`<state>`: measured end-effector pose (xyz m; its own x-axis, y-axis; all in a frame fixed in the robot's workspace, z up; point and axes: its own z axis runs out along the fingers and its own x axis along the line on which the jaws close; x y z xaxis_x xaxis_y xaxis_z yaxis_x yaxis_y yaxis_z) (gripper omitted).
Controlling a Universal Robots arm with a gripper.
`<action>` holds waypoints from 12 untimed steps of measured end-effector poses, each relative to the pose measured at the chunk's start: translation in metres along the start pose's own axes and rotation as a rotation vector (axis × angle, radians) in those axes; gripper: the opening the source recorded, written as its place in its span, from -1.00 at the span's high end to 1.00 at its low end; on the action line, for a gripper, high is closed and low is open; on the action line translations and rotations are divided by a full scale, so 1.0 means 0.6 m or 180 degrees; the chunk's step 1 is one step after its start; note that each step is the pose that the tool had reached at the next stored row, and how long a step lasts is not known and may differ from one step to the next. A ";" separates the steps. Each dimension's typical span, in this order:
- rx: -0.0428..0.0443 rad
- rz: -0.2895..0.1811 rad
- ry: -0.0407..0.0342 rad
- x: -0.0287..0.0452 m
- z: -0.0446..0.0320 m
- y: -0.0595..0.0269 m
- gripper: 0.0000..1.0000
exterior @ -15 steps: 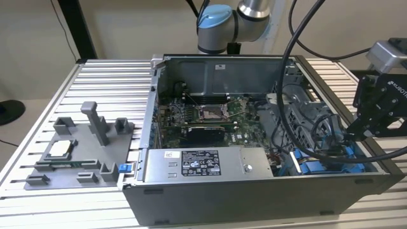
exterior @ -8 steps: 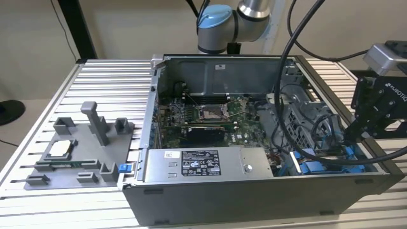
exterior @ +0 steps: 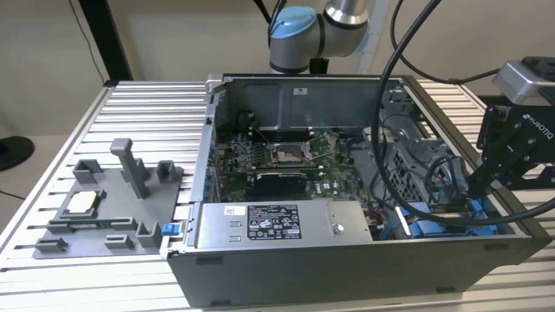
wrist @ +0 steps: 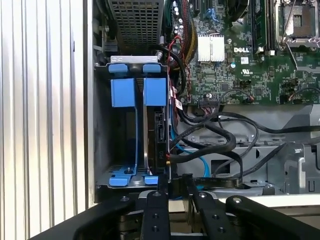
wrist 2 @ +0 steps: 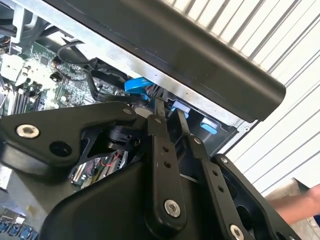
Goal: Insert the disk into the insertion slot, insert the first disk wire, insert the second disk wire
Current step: 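Insert the second disk wire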
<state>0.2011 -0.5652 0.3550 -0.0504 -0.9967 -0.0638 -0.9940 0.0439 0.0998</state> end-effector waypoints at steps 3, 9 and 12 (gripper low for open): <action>-0.0002 -0.0004 -0.0044 0.000 0.000 0.000 -1.00; -0.0005 -0.0010 -0.0105 0.000 0.000 0.000 -1.00; -0.0006 -0.0011 -0.0123 0.000 0.000 0.000 -1.00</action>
<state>0.2009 -0.5653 0.3548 -0.0506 -0.9934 -0.1025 -0.9940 0.0402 0.1015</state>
